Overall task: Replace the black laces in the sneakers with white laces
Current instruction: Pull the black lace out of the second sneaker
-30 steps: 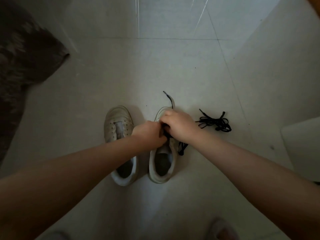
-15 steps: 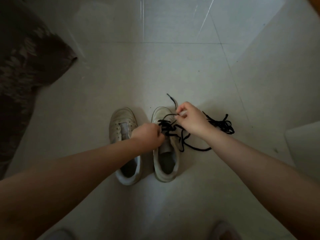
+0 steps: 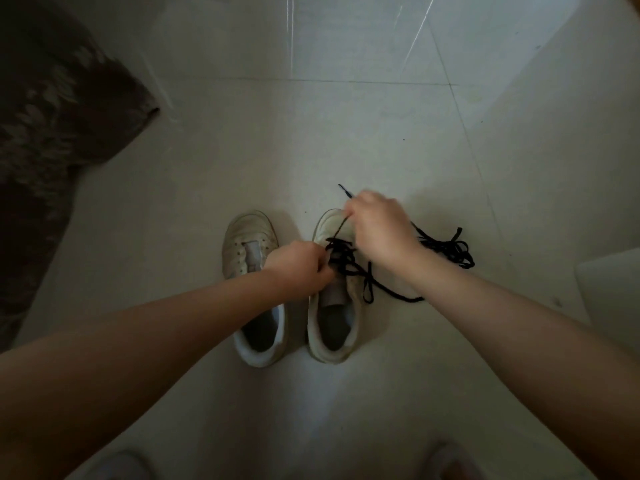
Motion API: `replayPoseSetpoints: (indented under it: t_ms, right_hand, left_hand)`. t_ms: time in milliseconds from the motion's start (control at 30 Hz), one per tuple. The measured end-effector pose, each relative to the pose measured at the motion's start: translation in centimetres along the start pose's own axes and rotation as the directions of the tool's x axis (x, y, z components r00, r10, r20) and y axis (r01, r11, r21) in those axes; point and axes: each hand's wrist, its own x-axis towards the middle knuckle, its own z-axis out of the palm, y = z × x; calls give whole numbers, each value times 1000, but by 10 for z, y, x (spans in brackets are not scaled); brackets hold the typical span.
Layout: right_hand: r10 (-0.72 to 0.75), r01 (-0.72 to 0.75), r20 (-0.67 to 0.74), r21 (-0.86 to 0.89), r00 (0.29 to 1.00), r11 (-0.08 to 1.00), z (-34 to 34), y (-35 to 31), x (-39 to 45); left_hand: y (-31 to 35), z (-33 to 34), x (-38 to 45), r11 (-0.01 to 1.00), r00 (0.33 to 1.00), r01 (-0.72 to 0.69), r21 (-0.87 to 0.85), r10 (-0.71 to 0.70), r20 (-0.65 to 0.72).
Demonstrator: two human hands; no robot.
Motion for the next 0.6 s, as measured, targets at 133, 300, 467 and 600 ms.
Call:
replayPoseSetpoints:
  t_ms: [133,300,467,600]
  right_hand:
    - [343,-320,-90,198,935,926,-10,32,1]
    - [-217,209,146,63,965,976,9,-6,-1]
    - [-285,326,234,-159,929,932,24,-10,3]
    - [177,-160,-198,96,964,982,6,9,14]
  left_hand:
    - [-2,-3,3,1000,999,-29,-11,28,-26]
    - [-3,1,6,998,998,-43,38,44,-38]
    - [-4,2,4,997,996,-63,39,65,-60]
    - [-9,1,0,998,998,-55,0,55,-25]
